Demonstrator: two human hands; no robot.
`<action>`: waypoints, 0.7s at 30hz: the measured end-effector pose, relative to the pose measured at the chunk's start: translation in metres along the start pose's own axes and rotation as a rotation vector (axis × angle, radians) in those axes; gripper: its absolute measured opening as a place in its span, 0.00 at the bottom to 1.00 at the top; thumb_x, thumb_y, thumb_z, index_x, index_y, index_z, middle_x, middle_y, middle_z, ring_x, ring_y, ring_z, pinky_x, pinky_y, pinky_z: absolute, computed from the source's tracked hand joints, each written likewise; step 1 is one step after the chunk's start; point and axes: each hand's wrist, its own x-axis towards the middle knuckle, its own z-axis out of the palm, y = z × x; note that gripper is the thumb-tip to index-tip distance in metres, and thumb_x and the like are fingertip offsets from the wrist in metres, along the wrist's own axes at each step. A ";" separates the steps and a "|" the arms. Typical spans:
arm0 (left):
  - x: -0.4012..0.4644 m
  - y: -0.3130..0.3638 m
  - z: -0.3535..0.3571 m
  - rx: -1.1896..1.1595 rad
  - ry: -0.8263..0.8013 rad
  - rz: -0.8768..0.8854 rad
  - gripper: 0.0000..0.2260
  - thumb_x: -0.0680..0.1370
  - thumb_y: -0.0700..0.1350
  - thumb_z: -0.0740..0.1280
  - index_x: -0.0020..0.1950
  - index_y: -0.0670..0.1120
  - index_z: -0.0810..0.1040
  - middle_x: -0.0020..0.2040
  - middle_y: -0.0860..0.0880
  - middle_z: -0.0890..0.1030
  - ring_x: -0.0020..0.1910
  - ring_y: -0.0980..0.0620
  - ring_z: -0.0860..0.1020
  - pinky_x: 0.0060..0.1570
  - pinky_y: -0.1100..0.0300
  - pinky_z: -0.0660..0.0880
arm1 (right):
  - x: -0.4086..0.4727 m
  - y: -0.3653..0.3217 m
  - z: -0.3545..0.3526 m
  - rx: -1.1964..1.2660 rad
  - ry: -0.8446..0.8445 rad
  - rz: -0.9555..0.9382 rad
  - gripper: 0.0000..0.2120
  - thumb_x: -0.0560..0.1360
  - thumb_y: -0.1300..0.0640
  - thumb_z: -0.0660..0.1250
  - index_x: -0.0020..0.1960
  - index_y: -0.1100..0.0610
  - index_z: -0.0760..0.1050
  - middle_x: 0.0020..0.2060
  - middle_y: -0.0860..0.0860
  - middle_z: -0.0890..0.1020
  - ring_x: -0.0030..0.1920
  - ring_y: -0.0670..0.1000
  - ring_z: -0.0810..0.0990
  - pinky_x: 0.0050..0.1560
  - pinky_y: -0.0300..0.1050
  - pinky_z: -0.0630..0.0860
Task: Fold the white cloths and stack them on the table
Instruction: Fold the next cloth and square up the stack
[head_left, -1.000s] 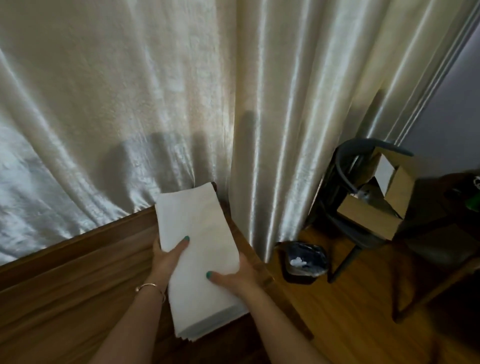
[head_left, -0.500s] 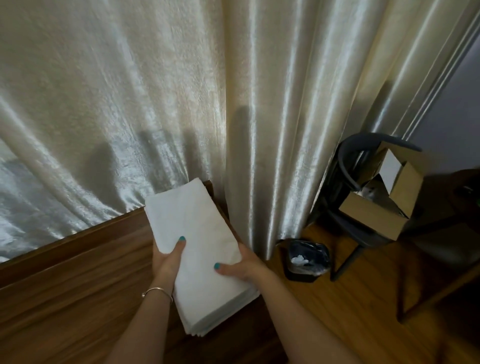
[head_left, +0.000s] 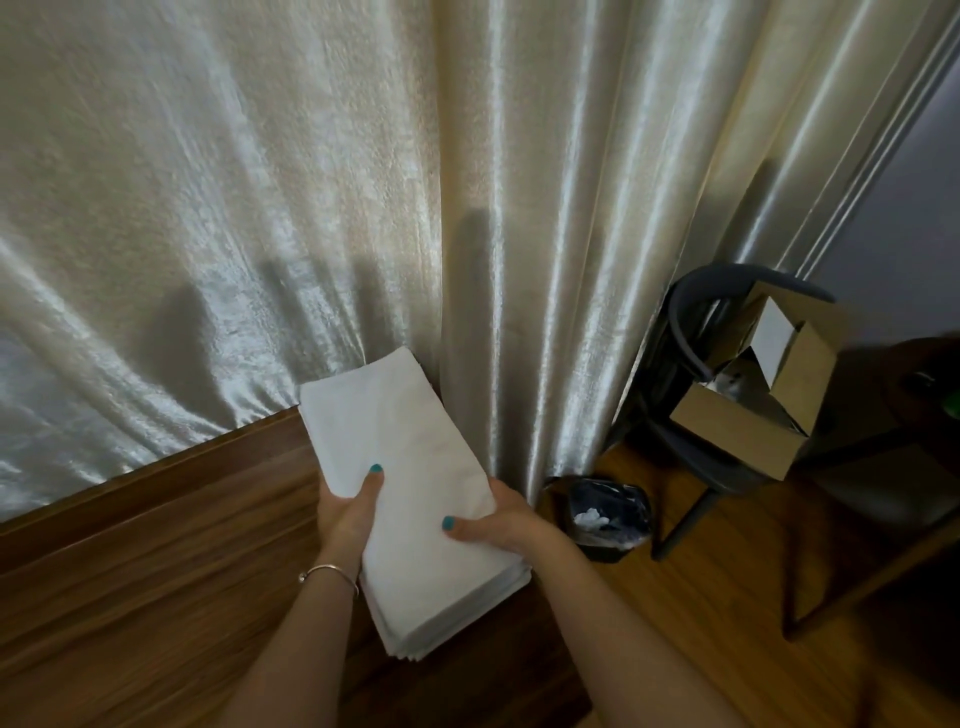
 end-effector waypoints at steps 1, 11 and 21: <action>0.000 0.000 0.000 0.015 0.002 0.007 0.26 0.71 0.46 0.74 0.67 0.45 0.71 0.60 0.45 0.78 0.53 0.46 0.77 0.55 0.55 0.73 | -0.001 -0.001 0.001 -0.007 0.002 0.000 0.31 0.69 0.52 0.77 0.68 0.54 0.68 0.58 0.47 0.76 0.58 0.49 0.74 0.64 0.44 0.71; 0.002 0.035 0.006 1.167 0.063 0.943 0.31 0.75 0.49 0.68 0.75 0.50 0.61 0.75 0.42 0.62 0.75 0.40 0.58 0.72 0.40 0.53 | -0.008 -0.022 0.037 -0.973 0.354 -0.338 0.42 0.75 0.38 0.60 0.76 0.42 0.35 0.78 0.47 0.38 0.78 0.53 0.40 0.72 0.60 0.34; 0.020 0.012 0.009 1.303 -0.275 0.829 0.37 0.70 0.64 0.22 0.77 0.58 0.45 0.79 0.47 0.49 0.78 0.47 0.49 0.74 0.49 0.47 | 0.003 0.003 0.063 -1.138 0.262 -0.382 0.44 0.64 0.27 0.29 0.77 0.45 0.34 0.76 0.44 0.35 0.75 0.49 0.32 0.72 0.57 0.30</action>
